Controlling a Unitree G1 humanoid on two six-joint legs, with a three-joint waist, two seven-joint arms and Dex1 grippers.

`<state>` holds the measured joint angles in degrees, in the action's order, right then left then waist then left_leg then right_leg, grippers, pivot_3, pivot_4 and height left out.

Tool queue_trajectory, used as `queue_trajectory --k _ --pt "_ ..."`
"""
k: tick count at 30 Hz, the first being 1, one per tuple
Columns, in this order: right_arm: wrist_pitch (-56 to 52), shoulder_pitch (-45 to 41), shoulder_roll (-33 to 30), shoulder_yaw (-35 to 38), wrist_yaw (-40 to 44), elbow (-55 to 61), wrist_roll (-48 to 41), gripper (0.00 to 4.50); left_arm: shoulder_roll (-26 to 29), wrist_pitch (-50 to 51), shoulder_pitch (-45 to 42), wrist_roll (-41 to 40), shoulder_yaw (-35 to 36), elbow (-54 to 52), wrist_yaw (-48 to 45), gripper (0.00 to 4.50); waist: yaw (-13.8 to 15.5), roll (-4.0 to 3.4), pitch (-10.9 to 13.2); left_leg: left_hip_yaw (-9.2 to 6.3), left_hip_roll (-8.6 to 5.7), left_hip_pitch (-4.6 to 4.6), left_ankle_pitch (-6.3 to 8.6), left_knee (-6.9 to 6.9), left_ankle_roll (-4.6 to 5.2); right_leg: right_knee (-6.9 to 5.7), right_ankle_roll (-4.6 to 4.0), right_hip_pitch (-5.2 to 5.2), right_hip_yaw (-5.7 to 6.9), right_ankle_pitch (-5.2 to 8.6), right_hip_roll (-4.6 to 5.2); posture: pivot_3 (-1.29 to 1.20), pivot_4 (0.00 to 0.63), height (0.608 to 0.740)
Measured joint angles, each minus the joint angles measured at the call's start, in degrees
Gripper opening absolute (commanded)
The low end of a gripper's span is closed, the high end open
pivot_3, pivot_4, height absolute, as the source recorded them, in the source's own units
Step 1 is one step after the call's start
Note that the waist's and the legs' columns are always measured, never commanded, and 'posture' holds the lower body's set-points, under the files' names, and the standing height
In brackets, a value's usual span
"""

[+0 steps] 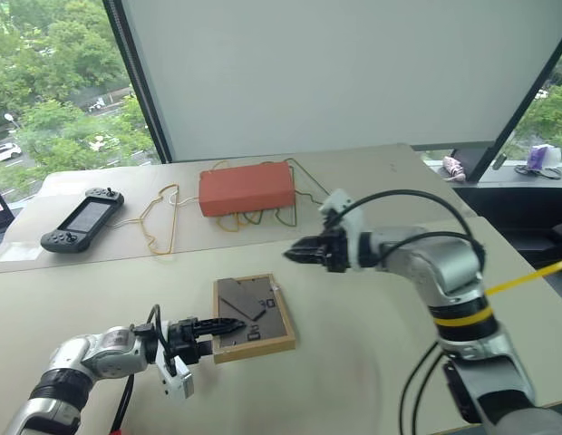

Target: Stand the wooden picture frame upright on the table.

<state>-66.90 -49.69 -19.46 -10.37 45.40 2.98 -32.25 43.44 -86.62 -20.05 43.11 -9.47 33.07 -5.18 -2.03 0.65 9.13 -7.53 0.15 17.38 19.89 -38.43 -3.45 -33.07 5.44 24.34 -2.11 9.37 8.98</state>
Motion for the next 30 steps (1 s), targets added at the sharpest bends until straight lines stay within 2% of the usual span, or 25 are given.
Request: queue_trajectory --k 3,4,10,17,21,24,30 --pt "-2.2 -4.01 2.82 -0.64 2.22 -7.1 -1.39 4.18 0.01 0.2 -0.05 0.32 -0.53 -0.22 0.56 1.21 0.03 -0.02 0.01 0.0 -0.04 0.01 -0.04 0.01 -0.08 0.0 0.0 0.02 0.03 0.0 0.05 0.0 0.15 0.74" --pt "-2.49 -5.12 3.21 -0.86 2.85 -9.04 -1.64 4.34 0.01 0.25 -0.03 0.39 -0.59 -0.25 0.7 1.21 0.01 -0.03 0.01 -0.02 -0.03 0.01 -0.04 0.02 -0.08 -0.01 0.0 0.03 0.05 0.0 0.05 0.0 0.15 0.74" --pt "-1.32 -8.77 6.6 -7.48 8.94 -24.11 0.68 4.34 0.06 0.58 -0.01 1.47 -0.73 -0.88 1.81 1.21 -0.24 -0.04 0.01 -0.06 -0.04 0.01 -0.06 0.04 -0.11 -0.03 0.0 0.05 0.08 0.0 0.05 0.0 0.15 0.74" --pt "1.6 -10.32 9.6 -10.18 15.88 -30.97 2.6 4.34 0.49 0.77 0.9 1.47 -0.73 -1.74 2.22 1.21 -0.63 -0.07 0.0 -0.06 -0.05 0.03 -0.07 0.08 -0.13 -0.06 0.0 0.14 0.09 0.0 0.08 0.0 0.15 0.74" --pt "1.08 -10.4 11.81 -9.59 16.43 -30.96 2.38 4.34 0.51 1.4 1.19 1.43 -0.78 -2.47 2.28 1.21 -0.63 -0.08 0.0 -0.06 -0.05 0.04 -0.07 0.09 -0.13 -0.08 0.0 0.16 0.1 0.0 0.08 0.0 0.15 0.74" --pt "-3.51 -10.34 12.1 -6.86 16.79 -26.78 -1.11 4.34 0.51 1.82 1.27 1.41 -0.89 -3.11 2.39 1.21 -0.48 -0.08 0.0 -0.08 -0.06 0.24 -0.12 0.08 -0.22 -0.09 0.0 0.36 0.11 0.0 0.12 0.0 0.15 0.74" --pt "-8.14 -7.43 8.96 -4.13 14.33 -18.15 -3.75 4.34 0.36 1.99 1.05 0.62 -2.09 -4.9 2.5 1.21 -0.49 -0.07 0.0 -0.15 -0.15 0.87 -0.26 0.04 -0.47 -0.17 -0.01 1.0 0.18 -0.02 0.24 0.0 0.15 0.74"
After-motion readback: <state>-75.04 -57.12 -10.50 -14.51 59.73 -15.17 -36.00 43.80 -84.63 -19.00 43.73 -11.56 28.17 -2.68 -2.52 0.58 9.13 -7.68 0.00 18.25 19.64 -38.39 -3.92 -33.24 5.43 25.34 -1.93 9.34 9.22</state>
